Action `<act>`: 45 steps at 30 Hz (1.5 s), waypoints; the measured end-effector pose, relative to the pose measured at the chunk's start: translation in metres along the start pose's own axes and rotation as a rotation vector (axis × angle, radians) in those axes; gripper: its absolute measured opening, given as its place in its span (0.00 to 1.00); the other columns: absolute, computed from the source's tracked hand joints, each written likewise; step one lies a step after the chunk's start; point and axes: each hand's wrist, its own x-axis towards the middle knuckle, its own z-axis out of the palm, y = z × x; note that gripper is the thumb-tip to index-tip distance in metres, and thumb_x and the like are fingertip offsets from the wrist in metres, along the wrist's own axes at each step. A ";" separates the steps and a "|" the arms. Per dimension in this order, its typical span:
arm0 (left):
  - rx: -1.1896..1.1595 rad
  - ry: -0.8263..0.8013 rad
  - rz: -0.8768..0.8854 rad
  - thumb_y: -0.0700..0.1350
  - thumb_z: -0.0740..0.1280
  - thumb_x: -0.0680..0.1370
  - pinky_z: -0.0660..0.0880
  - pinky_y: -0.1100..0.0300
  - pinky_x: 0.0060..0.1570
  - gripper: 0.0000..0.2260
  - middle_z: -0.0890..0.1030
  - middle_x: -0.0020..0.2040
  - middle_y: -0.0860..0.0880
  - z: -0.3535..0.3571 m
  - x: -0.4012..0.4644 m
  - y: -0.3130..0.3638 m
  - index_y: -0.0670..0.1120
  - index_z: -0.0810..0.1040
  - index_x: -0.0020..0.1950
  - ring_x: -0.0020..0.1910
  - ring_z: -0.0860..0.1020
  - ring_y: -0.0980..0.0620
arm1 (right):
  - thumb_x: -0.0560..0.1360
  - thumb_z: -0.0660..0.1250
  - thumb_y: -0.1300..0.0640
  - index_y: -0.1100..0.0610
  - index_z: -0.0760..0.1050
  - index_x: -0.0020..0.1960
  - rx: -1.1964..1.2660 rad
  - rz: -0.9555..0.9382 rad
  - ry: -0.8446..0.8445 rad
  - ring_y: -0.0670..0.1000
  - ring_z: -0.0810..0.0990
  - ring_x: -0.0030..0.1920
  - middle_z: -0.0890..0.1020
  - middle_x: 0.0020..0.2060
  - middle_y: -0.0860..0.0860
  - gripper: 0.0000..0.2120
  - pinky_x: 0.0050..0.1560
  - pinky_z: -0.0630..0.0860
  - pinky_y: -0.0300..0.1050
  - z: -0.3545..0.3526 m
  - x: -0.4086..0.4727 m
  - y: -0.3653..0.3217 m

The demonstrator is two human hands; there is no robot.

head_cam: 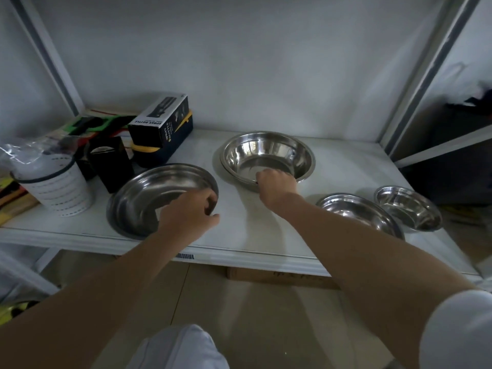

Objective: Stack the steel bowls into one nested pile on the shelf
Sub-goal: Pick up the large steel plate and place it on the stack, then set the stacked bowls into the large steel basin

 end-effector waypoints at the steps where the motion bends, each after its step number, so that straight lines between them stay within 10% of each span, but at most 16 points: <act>1: 0.023 0.005 -0.003 0.49 0.69 0.73 0.73 0.61 0.35 0.11 0.77 0.39 0.57 0.000 0.000 -0.002 0.52 0.76 0.55 0.36 0.75 0.59 | 0.74 0.62 0.66 0.60 0.75 0.62 -0.011 -0.029 0.001 0.59 0.79 0.60 0.80 0.58 0.56 0.17 0.59 0.73 0.51 -0.002 -0.005 0.001; 12: 0.127 0.063 0.037 0.42 0.67 0.73 0.68 0.59 0.31 0.12 0.74 0.33 0.52 0.001 -0.009 -0.005 0.53 0.67 0.34 0.33 0.74 0.51 | 0.72 0.63 0.65 0.59 0.78 0.52 -0.030 -0.171 -0.086 0.55 0.81 0.48 0.81 0.48 0.53 0.10 0.40 0.74 0.45 -0.014 -0.089 -0.004; 17: 0.021 -0.010 0.038 0.48 0.68 0.75 0.77 0.52 0.42 0.03 0.80 0.42 0.50 -0.003 -0.016 -0.010 0.50 0.76 0.46 0.43 0.79 0.48 | 0.72 0.64 0.60 0.57 0.77 0.52 -0.017 -0.190 -0.158 0.55 0.80 0.49 0.80 0.47 0.52 0.10 0.41 0.74 0.46 -0.020 -0.099 -0.007; 22: -0.075 0.269 -0.386 0.50 0.62 0.78 0.74 0.47 0.55 0.15 0.79 0.56 0.41 -0.026 -0.014 -0.041 0.46 0.78 0.60 0.59 0.76 0.39 | 0.72 0.61 0.39 0.55 0.79 0.50 0.089 -0.168 -0.144 0.53 0.79 0.48 0.80 0.47 0.50 0.21 0.43 0.72 0.46 -0.036 -0.085 -0.026; 26: -0.211 0.196 -0.854 0.55 0.62 0.78 0.65 0.45 0.66 0.29 0.66 0.72 0.36 -0.045 -0.020 -0.089 0.40 0.62 0.74 0.69 0.65 0.36 | 0.75 0.60 0.46 0.55 0.75 0.57 0.178 -0.220 -0.080 0.57 0.79 0.55 0.79 0.54 0.53 0.17 0.48 0.75 0.49 -0.042 -0.068 -0.061; 33: -0.904 0.090 -0.930 0.36 0.65 0.79 0.80 0.47 0.53 0.16 0.76 0.60 0.35 -0.047 -0.020 -0.105 0.36 0.72 0.67 0.56 0.80 0.36 | 0.77 0.63 0.49 0.51 0.74 0.65 0.143 -0.315 -0.083 0.56 0.72 0.64 0.76 0.61 0.53 0.18 0.54 0.77 0.54 -0.028 -0.043 -0.104; 39: -0.536 0.287 -0.819 0.41 0.65 0.76 0.76 0.50 0.47 0.15 0.79 0.55 0.38 -0.073 -0.031 -0.120 0.36 0.75 0.61 0.54 0.79 0.38 | 0.77 0.64 0.49 0.55 0.69 0.68 0.213 -0.161 -0.035 0.60 0.70 0.65 0.70 0.63 0.56 0.21 0.55 0.75 0.57 -0.030 -0.035 -0.116; 45: -0.805 0.245 -0.704 0.35 0.63 0.77 0.79 0.53 0.39 0.06 0.80 0.51 0.39 -0.115 -0.029 -0.107 0.39 0.77 0.53 0.49 0.81 0.40 | 0.77 0.60 0.58 0.60 0.64 0.70 0.755 0.090 0.057 0.63 0.77 0.58 0.76 0.59 0.61 0.22 0.57 0.76 0.57 -0.058 -0.030 -0.112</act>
